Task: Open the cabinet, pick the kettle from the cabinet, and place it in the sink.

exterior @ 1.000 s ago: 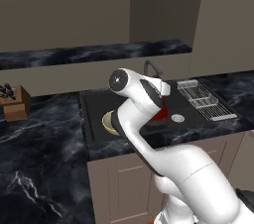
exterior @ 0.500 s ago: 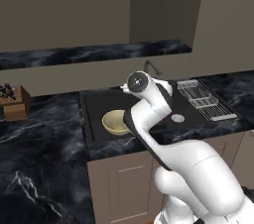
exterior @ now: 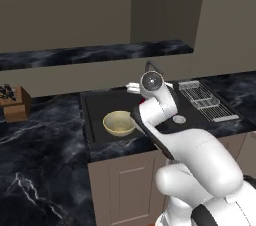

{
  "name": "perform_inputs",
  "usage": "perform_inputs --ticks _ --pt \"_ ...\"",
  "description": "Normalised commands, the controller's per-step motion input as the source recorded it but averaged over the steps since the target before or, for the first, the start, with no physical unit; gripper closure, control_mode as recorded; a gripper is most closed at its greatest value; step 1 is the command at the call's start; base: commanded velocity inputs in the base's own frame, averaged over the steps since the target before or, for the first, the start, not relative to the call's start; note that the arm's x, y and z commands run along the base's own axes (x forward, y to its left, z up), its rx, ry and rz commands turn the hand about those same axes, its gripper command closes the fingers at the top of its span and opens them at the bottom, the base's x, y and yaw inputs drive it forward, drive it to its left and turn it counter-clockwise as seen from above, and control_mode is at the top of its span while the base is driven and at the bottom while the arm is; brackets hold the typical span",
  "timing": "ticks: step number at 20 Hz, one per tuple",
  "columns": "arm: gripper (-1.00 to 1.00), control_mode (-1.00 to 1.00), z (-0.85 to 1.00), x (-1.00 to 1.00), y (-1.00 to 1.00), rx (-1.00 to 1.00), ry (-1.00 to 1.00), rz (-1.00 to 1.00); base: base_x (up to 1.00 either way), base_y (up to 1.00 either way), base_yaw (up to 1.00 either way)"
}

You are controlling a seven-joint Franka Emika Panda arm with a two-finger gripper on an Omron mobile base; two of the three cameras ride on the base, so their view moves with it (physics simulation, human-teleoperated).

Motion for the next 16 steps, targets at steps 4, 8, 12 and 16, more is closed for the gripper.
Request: perform_inputs --ticks 4,8,12,16 --pt "1.00 -1.00 -0.20 0.29 -0.06 0.00 0.00 0.00 0.00 0.00 0.00" --pt "1.00 -1.00 -0.17 0.28 -0.03 0.00 0.00 0.00 0.00 0.00 0.00" --pt "1.00 -1.00 -0.18 0.25 0.00 0.00 0.00 -0.02 0.00 0.00 0.00" --pt "1.00 -1.00 -0.17 0.24 0.00 0.00 0.00 -0.09 0.00 0.00 0.00"
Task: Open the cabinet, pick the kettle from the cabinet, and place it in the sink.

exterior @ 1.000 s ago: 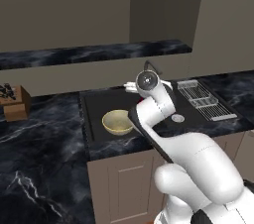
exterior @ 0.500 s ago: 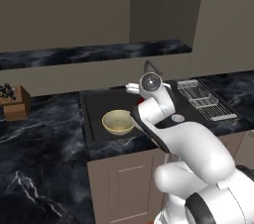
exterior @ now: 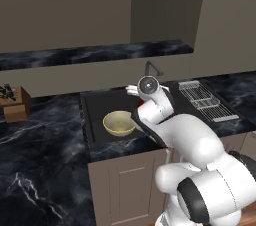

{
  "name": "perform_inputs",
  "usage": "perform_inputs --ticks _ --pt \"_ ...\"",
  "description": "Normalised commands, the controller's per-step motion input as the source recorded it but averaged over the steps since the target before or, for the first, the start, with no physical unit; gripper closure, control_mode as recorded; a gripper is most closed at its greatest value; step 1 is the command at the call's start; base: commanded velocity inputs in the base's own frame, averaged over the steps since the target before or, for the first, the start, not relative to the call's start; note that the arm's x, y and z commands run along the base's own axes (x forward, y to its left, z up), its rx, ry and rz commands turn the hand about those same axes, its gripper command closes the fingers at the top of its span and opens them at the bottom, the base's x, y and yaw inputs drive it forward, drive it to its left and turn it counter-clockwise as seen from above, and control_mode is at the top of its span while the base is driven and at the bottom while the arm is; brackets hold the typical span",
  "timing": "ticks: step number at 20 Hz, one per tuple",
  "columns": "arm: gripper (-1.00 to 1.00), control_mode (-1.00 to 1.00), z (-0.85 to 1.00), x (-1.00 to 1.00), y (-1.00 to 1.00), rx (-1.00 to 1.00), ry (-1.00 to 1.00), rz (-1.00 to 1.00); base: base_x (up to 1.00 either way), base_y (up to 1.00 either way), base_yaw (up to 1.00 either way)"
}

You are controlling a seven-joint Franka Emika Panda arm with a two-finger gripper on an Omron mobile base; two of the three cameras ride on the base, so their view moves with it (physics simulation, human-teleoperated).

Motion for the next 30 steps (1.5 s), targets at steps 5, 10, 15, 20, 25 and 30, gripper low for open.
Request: perform_inputs --ticks 5,10,15,20,25,30 --pt "1.00 -1.00 -0.13 0.23 0.00 0.00 0.00 -0.19 0.00 0.00 0.00" --pt "1.00 -1.00 -0.13 0.14 0.00 0.00 0.02 -0.28 0.00 0.00 0.00" --pt "1.00 -1.00 -0.21 0.14 0.03 0.03 0.01 -0.25 0.00 0.00 0.00" --pt "1.00 -1.00 -0.12 0.22 0.00 0.02 0.02 -0.12 0.00 0.00 0.00" --pt "1.00 -1.00 -0.12 0.21 0.00 0.01 0.10 -0.11 0.00 0.00 0.00" --pt "1.00 -1.00 -0.17 0.10 -0.01 0.00 0.09 -0.10 0.00 0.00 0.00"
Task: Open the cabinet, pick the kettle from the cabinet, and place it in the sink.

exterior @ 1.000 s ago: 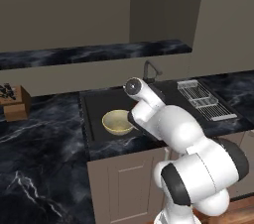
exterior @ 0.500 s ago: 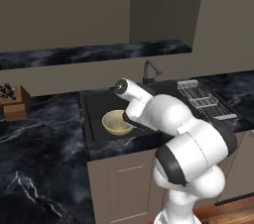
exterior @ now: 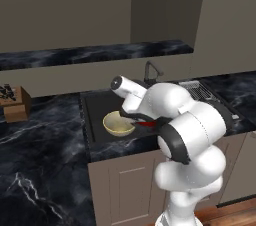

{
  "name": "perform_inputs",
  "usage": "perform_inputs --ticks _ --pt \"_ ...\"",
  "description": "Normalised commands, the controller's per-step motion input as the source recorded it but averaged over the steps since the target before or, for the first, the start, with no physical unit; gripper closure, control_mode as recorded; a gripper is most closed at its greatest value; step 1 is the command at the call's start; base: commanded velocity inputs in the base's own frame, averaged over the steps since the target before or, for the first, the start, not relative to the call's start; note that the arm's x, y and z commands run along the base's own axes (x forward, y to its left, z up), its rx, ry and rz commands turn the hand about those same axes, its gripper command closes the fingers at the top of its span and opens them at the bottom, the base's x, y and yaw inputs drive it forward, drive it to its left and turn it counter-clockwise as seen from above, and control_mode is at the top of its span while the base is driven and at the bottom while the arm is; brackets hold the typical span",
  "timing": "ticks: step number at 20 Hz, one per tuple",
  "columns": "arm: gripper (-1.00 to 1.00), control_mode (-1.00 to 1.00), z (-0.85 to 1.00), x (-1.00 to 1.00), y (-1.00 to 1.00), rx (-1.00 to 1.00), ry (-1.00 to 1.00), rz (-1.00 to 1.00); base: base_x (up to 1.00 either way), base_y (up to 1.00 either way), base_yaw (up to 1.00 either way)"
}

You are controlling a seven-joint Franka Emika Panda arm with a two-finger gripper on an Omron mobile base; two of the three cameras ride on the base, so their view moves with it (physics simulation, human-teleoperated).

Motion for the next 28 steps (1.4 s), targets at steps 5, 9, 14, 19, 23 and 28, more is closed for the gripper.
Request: perform_inputs --ticks 5,9,14,19,23,28 --pt "1.00 -1.00 -0.20 0.12 0.00 0.00 0.07 -0.08 0.00 0.00 0.00" --pt "1.00 -1.00 -0.22 0.18 -0.05 0.00 0.03 -0.02 0.00 0.00 0.00" --pt "1.00 -1.00 -0.20 0.12 -0.08 0.00 0.00 0.00 0.00 0.00 0.00" --pt "1.00 -1.00 -0.19 0.13 -0.08 0.00 0.00 0.00 0.00 0.00 0.00" --pt "1.00 -1.00 -0.18 0.14 -0.08 -0.01 -0.01 0.00 0.00 0.00 0.00" --pt "1.00 -1.00 -0.10 0.08 -0.08 -0.01 -0.06 0.00 0.00 0.00 0.00"
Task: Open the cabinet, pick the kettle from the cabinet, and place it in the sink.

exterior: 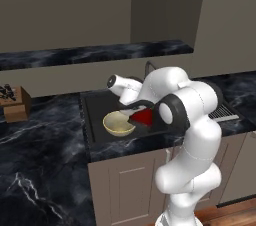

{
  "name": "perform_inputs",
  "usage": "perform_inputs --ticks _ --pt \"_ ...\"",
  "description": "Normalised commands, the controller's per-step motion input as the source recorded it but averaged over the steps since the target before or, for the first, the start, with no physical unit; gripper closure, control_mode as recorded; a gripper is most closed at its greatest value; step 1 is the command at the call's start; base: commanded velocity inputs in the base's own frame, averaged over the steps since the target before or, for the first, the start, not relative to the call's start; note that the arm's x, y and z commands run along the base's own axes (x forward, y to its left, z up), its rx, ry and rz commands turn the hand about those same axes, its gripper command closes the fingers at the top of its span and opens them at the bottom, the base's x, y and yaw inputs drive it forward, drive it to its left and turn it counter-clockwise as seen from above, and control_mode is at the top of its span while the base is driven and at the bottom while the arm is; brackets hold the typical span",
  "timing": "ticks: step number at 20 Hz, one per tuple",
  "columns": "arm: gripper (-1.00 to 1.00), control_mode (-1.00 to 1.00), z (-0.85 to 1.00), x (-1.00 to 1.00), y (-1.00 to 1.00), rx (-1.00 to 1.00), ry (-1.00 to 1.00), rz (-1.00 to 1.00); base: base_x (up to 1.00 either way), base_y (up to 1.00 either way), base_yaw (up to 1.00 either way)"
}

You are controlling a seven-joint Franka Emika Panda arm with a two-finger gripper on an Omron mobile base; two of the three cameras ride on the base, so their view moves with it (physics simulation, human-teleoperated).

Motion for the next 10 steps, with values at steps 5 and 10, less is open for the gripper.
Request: perform_inputs --ticks 5,10 --pt "1.00 -1.00 -0.03 0.01 -0.09 -0.03 0.00 0.00 0.00 0.00 0.00" --pt "1.00 -1.00 0.00 0.07 -0.06 -0.04 0.01 0.00 0.00 0.00 0.00"
